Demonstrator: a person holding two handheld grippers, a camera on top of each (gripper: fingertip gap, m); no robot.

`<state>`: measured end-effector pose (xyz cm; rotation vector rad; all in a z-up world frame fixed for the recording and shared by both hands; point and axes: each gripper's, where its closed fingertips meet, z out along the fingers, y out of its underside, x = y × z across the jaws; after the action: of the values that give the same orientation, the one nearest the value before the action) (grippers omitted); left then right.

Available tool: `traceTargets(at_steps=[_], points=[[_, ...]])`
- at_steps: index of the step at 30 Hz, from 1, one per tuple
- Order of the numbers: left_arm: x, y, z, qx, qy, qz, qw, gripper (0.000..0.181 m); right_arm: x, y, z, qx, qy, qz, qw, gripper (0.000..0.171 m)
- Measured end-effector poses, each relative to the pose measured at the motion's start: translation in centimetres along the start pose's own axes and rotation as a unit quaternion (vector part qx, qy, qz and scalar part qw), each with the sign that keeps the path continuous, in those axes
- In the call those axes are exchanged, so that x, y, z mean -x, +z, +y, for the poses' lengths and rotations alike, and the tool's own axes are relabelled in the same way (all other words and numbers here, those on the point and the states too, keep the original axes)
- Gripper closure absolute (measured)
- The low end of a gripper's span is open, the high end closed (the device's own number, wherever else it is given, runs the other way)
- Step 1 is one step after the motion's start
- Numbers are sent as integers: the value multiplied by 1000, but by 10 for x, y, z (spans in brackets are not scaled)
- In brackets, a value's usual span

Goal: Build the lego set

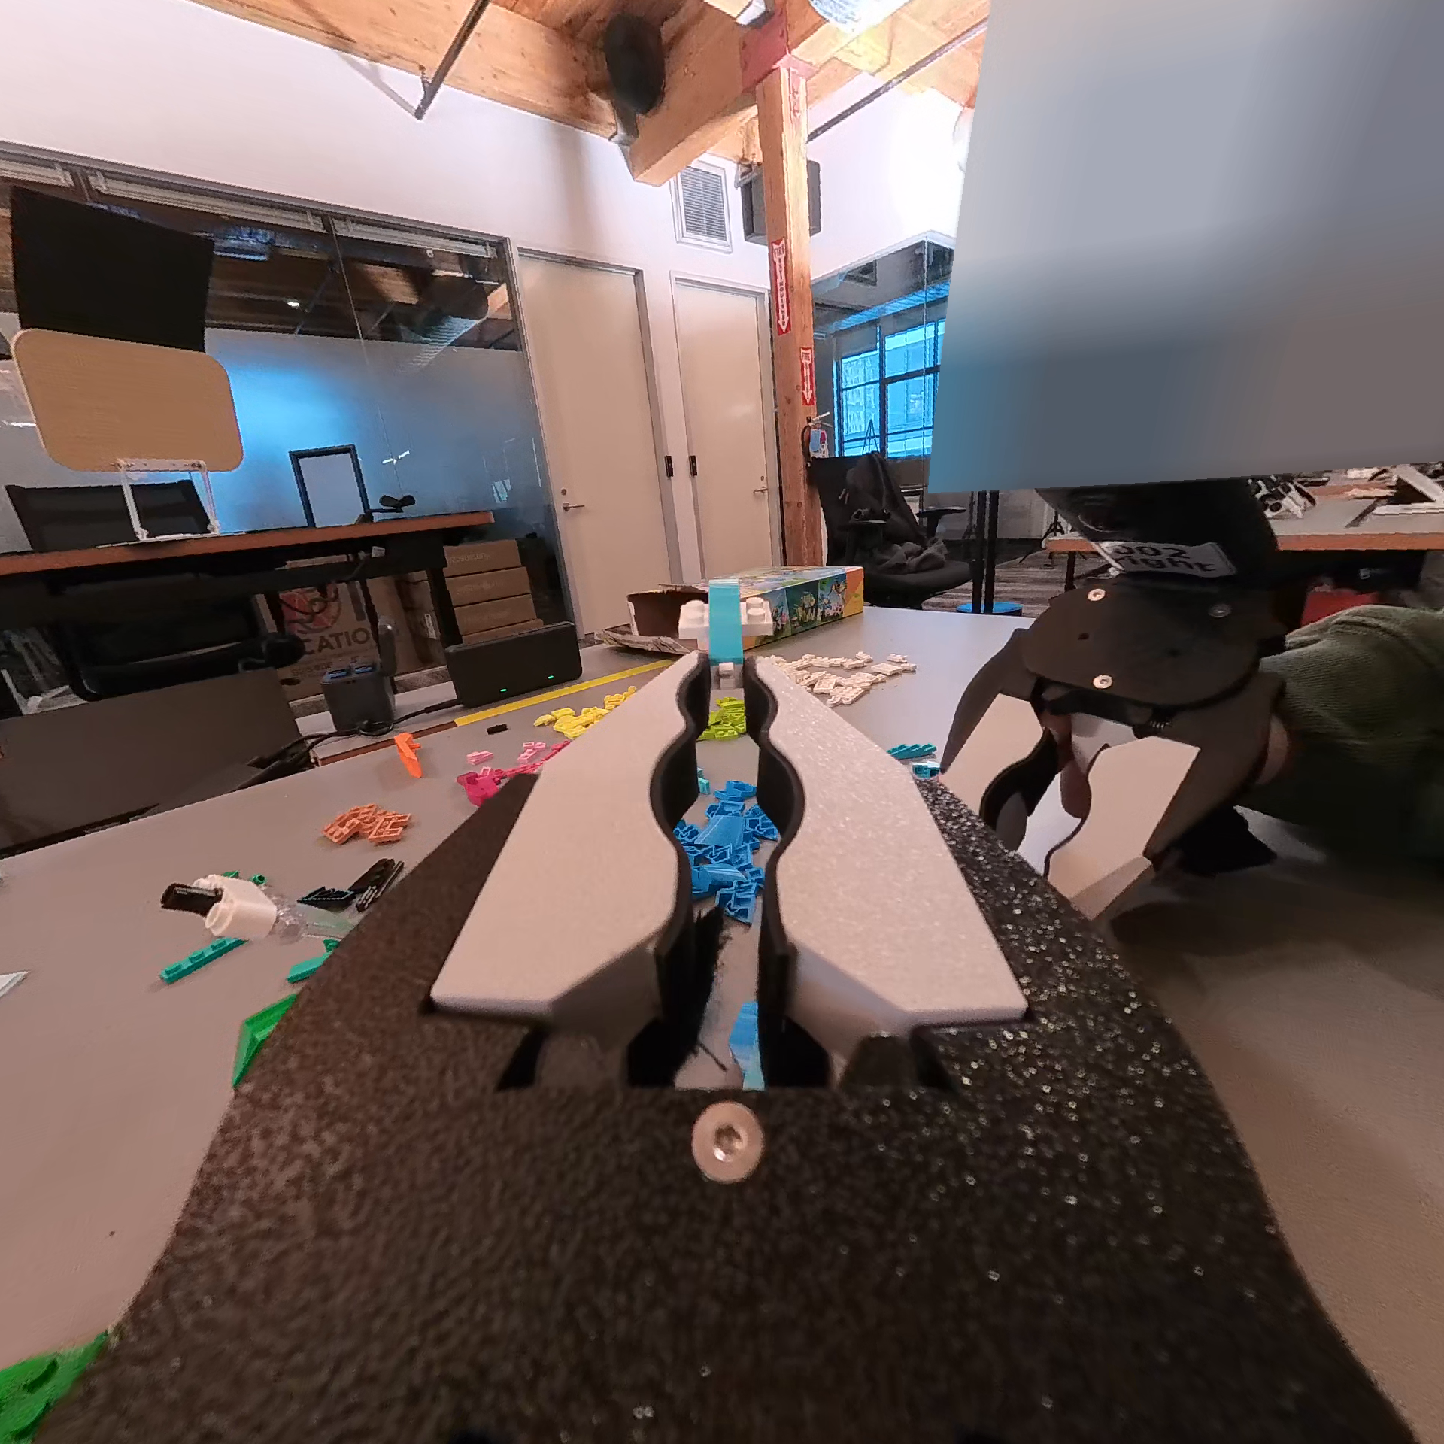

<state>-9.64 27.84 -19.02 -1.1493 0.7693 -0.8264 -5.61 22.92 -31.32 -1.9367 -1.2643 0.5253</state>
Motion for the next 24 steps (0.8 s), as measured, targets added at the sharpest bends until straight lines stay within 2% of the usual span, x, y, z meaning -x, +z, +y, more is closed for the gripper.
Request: traceTargets(at_steps=[24], points=[[-2,-1,1,3,-1,5,1000,175,1,1,0,1,15,-25,1000,150]])
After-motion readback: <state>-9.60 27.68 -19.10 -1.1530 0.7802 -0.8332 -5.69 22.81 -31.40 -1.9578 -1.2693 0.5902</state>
